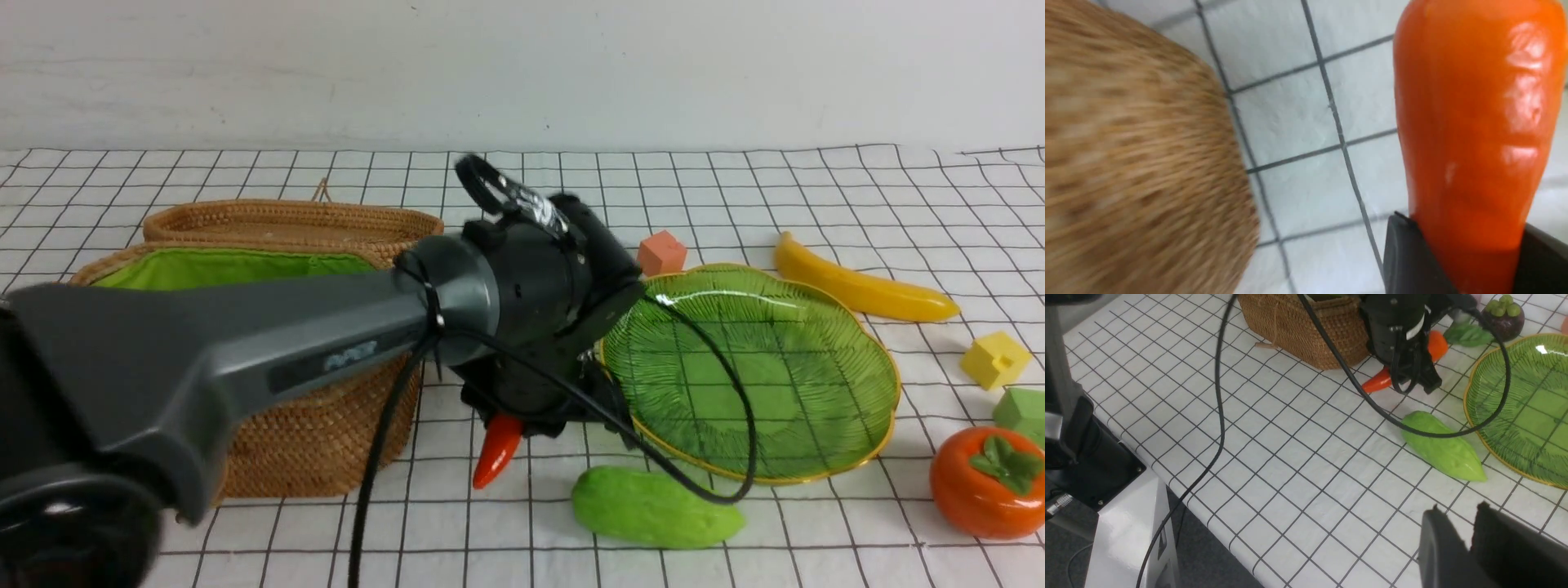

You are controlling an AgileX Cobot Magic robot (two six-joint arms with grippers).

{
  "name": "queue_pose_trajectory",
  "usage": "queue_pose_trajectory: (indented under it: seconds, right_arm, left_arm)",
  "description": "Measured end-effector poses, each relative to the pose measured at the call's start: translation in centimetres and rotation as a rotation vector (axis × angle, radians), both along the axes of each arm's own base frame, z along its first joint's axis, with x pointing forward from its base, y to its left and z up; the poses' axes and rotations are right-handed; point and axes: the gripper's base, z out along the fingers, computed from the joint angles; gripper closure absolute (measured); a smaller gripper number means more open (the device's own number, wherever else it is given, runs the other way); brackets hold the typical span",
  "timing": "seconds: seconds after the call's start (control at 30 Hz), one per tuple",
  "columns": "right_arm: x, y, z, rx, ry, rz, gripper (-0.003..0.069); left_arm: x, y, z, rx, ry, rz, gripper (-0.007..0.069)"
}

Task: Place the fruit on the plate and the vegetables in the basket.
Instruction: Use the left arm to grab a carrot and put it into the left basket

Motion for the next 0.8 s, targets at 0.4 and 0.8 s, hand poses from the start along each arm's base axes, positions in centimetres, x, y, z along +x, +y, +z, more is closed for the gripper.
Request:
queue_pose_trajectory:
  seconds: [0.4, 0.8]
  right_arm:
    - [0.0, -0.1, 0.0, -0.011, -0.008, -0.007, 0.0505]
    - [0.1, -0.1, 0.0, -0.007, -0.014, -0.011, 0.0497]
  left_arm:
    - [-3.9, 12.8, 13.7, 0.265, -0.118, -0.529, 0.0370]
    - [0.6, 22.4, 8.0, 0.467, -0.028, -0.735, 0.0370]
